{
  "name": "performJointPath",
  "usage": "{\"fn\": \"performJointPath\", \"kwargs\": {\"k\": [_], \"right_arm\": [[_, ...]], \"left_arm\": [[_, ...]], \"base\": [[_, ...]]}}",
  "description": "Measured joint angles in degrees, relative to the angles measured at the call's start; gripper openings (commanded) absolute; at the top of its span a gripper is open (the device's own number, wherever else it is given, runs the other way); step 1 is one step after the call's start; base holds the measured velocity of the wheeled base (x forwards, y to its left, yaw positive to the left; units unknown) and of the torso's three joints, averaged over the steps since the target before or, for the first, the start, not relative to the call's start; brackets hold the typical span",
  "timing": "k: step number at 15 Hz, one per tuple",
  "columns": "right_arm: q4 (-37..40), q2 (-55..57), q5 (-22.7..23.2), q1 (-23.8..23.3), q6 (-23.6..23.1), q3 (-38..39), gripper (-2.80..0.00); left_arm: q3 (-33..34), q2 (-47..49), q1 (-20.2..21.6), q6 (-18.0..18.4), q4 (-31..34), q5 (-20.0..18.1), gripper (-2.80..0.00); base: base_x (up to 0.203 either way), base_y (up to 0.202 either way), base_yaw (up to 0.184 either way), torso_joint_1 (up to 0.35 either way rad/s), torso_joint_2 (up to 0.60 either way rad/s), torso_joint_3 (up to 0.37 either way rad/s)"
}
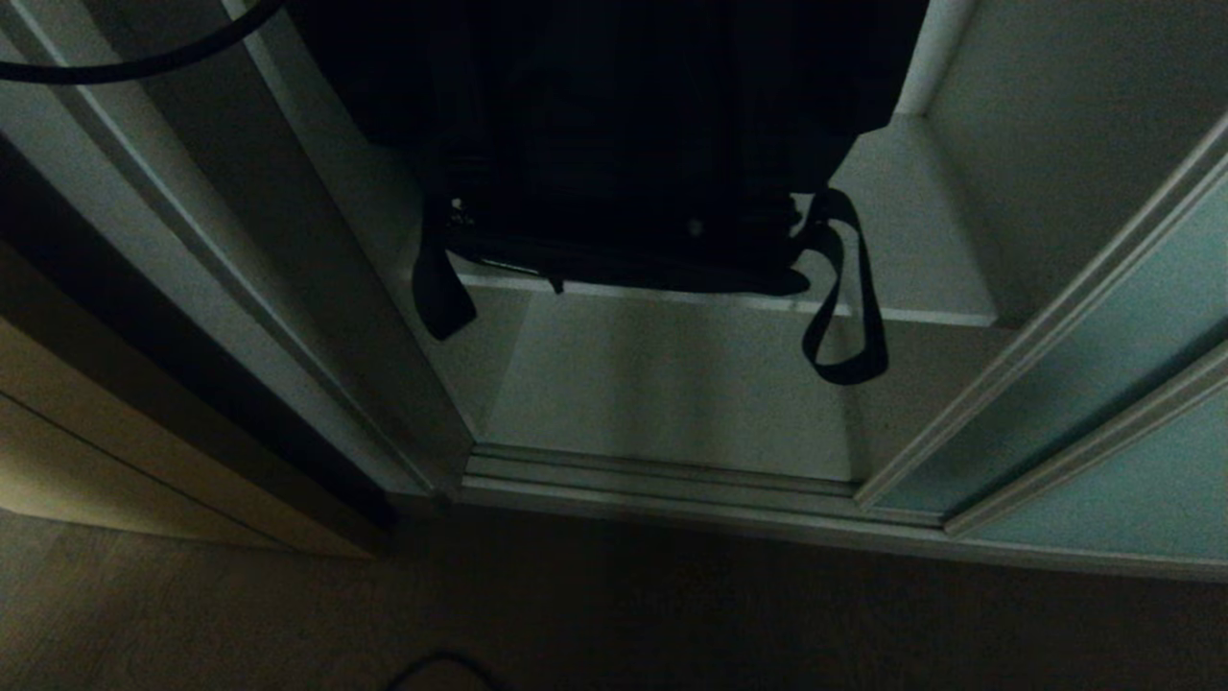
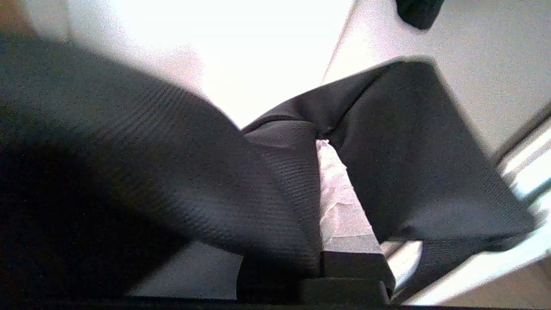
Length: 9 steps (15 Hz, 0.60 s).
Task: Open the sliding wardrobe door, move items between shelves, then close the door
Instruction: Place the bag on the higher shelf
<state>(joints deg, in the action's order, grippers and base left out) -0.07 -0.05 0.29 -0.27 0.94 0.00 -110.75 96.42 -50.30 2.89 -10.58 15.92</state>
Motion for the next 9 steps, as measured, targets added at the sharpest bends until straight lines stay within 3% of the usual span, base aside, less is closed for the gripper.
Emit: {"fn": "performJointPath", "kwargs": {"k": [6,9], "right_arm": [[0.02,0.00,-0.02,0.00,0.02,0.00,-2.80],[0.00,0.00,-0.01,0.02,0.02,0.00,-2.80]], "left_arm": [[0.02,0.68,-0.41,-0.41,-0.33,-0.16,-2.80],[0.02,1.88,-0.26,-1.33,-1.46,0.59,-2.80]], "base": [[0.196,-0.194,0.004,0.006,0.00,0.001],[0.038,-0.043,-0.002,0.001,0.00,-0.001]]}}
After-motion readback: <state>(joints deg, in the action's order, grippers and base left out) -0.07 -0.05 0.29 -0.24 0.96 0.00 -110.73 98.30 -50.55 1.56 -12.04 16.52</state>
